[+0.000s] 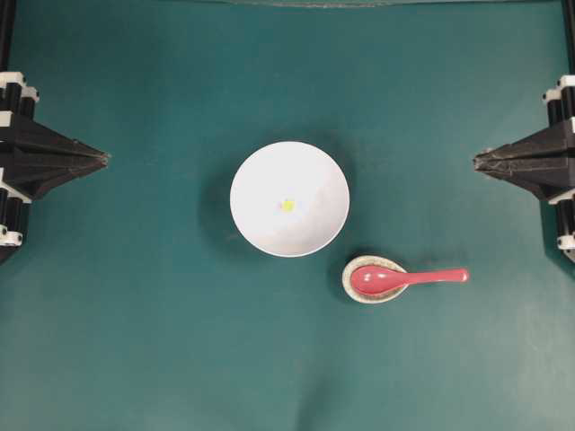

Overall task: Scoop the yellow hexagonal prism block from the bowl with a spoon using the right arm.
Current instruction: 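Move the right gripper inward toward the red spoon handle, then lower the open right gripper around the red spoon handle and close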

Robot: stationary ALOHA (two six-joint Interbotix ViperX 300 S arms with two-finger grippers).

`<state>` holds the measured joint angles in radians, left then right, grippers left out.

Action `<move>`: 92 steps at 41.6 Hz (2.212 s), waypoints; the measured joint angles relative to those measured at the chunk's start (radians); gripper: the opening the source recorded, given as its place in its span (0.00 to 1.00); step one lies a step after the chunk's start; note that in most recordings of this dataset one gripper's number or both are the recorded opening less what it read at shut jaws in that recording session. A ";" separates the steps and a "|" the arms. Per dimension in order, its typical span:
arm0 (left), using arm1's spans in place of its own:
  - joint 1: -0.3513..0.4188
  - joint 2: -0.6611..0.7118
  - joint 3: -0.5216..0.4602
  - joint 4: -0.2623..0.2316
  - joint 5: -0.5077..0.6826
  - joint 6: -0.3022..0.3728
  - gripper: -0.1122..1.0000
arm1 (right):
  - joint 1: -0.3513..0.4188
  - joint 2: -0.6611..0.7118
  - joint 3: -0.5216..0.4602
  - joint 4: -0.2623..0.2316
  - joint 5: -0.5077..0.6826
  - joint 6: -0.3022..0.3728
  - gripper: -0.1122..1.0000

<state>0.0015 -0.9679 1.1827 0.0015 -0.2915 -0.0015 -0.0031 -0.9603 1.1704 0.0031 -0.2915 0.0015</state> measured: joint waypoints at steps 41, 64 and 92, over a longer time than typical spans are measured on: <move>0.000 0.002 0.000 0.011 0.043 0.000 0.10 | 0.000 0.029 0.000 0.009 0.069 0.055 0.61; 0.000 0.000 0.000 0.011 -0.002 0.003 0.10 | 0.114 0.339 0.060 0.049 -0.187 0.095 0.61; 0.000 0.003 0.000 0.011 0.005 0.003 0.10 | 0.469 0.841 0.210 0.451 -0.834 0.089 0.61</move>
<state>0.0015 -0.9649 1.1827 0.0123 -0.2869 0.0015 0.4663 -0.1197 1.3806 0.4541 -1.1259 0.0905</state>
